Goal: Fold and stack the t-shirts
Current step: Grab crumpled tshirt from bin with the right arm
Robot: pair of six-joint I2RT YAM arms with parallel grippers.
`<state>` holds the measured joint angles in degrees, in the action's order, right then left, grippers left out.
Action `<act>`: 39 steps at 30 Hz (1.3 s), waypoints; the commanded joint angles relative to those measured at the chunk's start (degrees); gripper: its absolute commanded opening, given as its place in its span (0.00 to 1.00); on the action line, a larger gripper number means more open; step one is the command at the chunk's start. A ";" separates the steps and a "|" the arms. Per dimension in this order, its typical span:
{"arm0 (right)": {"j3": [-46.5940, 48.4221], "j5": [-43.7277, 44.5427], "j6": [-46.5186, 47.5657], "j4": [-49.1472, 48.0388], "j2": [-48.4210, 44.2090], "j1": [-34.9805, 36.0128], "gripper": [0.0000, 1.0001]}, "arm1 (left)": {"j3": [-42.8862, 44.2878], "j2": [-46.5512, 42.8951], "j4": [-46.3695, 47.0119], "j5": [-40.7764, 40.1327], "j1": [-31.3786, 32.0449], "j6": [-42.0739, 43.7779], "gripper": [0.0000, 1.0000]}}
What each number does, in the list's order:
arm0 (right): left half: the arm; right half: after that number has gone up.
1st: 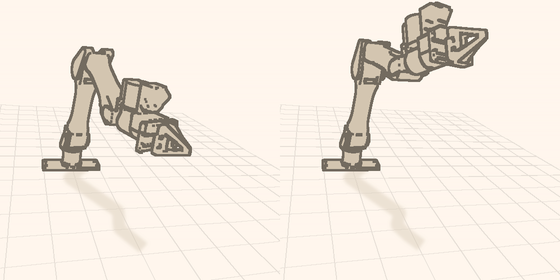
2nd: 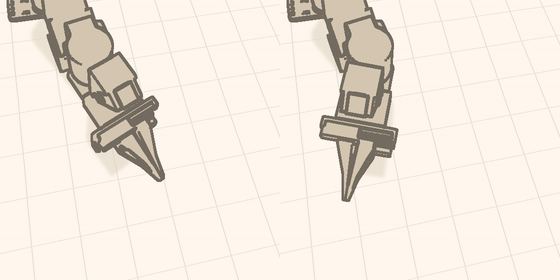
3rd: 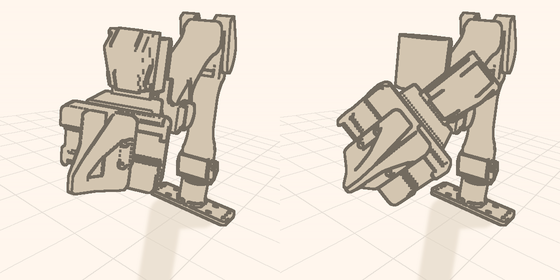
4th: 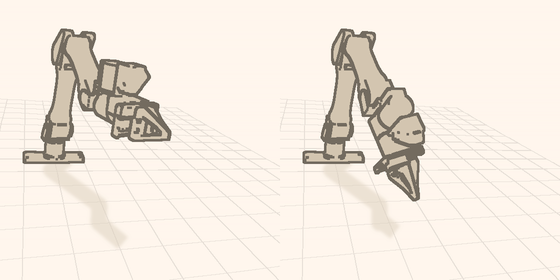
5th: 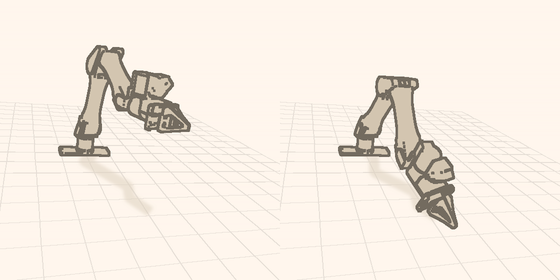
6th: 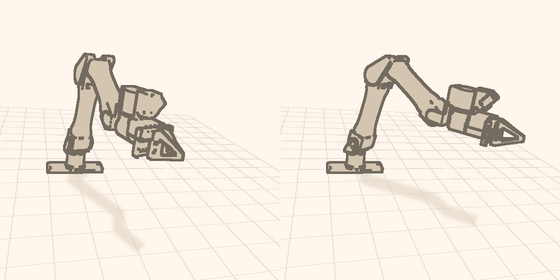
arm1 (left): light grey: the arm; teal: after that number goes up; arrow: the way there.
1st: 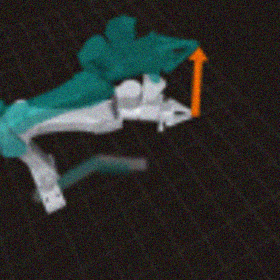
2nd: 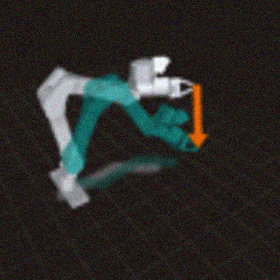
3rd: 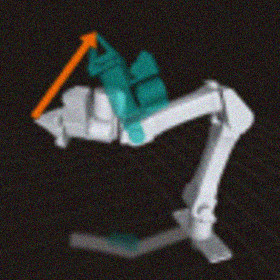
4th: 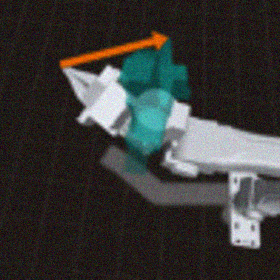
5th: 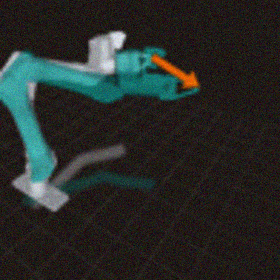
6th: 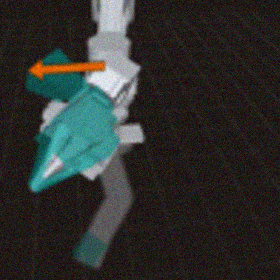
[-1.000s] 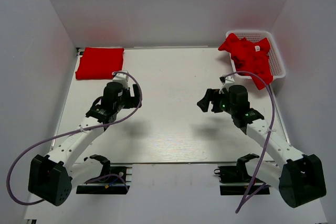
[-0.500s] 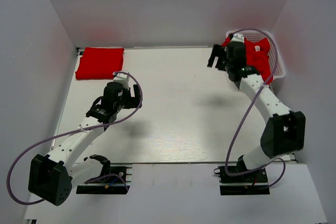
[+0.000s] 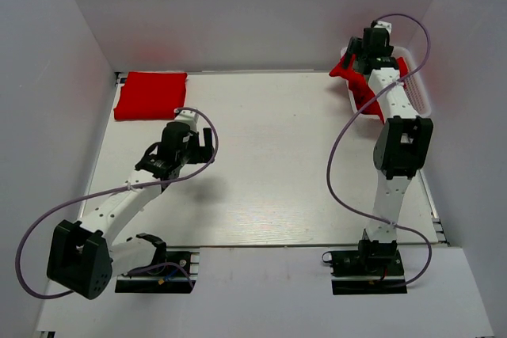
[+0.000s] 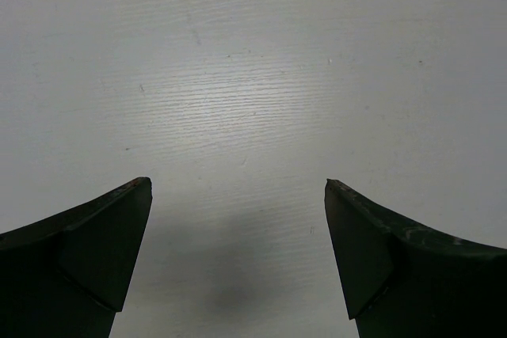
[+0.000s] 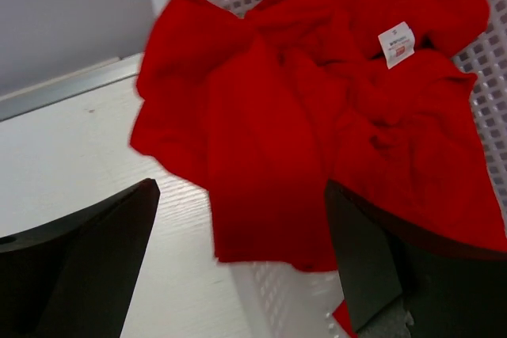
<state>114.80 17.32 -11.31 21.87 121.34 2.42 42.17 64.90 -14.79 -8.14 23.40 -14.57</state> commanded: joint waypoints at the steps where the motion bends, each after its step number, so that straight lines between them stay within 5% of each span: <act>1: 5.60 -3.86 1.38 2.92 5.30 -4.06 0.90 | 2.30 1.18 -0.24 -2.22 -0.28 0.86 1.00; 9: 4.99 -13.63 0.86 -2.97 12.34 -7.51 0.84 | 3.44 2.86 1.51 -2.23 -0.28 1.47 1.00; 12: 4.38 -16.70 -0.55 -3.50 13.57 -8.21 0.66 | 3.97 3.39 1.51 -2.23 -0.28 1.99 1.00; 18: 0.95 -23.46 -2.31 -6.92 11.64 -9.70 0.00 | 3.97 4.53 1.51 -2.23 -0.81 2.00 1.00; 39: 2.26 -27.16 1.47 -15.80 -11.82 -11.82 0.00 | 2.83 -0.22 1.34 0.06 -0.81 0.25 1.00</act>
<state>113.91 -8.29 -11.42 11.70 113.10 -9.02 44.45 67.05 -13.72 -9.50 22.94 -13.26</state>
